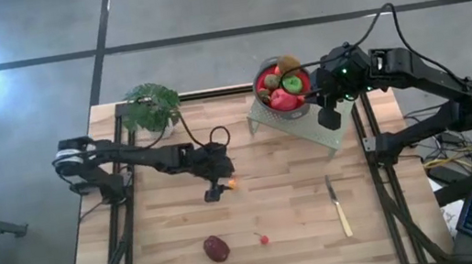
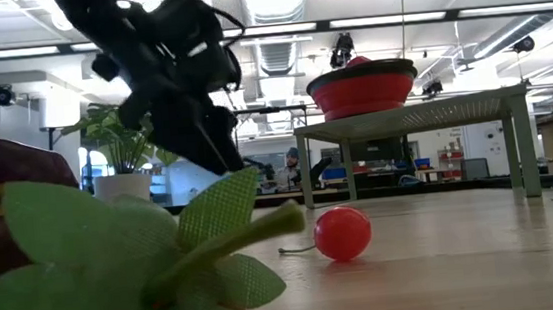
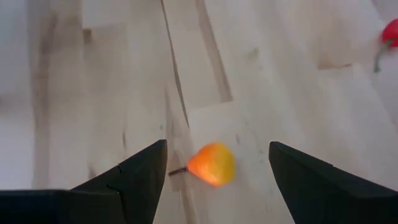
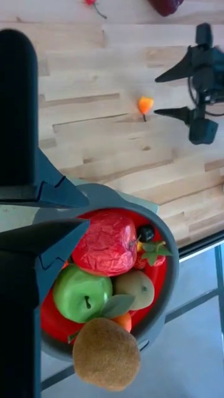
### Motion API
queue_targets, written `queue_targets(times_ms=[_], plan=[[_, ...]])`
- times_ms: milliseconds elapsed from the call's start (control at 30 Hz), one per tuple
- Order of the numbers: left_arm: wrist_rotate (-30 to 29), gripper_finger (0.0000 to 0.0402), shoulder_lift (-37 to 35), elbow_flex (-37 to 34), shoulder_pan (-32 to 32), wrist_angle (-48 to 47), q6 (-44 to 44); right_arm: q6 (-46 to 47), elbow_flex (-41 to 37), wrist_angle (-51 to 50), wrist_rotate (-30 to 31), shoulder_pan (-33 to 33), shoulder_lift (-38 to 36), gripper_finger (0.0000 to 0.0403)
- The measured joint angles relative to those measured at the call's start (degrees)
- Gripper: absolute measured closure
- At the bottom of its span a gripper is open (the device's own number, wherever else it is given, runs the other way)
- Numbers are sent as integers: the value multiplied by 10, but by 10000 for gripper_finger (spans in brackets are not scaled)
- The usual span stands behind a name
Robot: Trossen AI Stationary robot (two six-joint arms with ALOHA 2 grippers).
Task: Pick & Place Fruit
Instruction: Put the yellow pear into the red strainer bowl
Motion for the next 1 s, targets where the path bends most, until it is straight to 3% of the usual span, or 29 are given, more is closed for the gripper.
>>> queue_targets(times_ms=[467,767,1000], plan=[[-1,116,96,0,0,36,1,-2,0,0,0,0,0,343],[-1,117,104,0,0,51,0,-2,0,0,0,0,0,353],[-3,157,103,1,0,51,0,-2,0,0,0,0,0,373]])
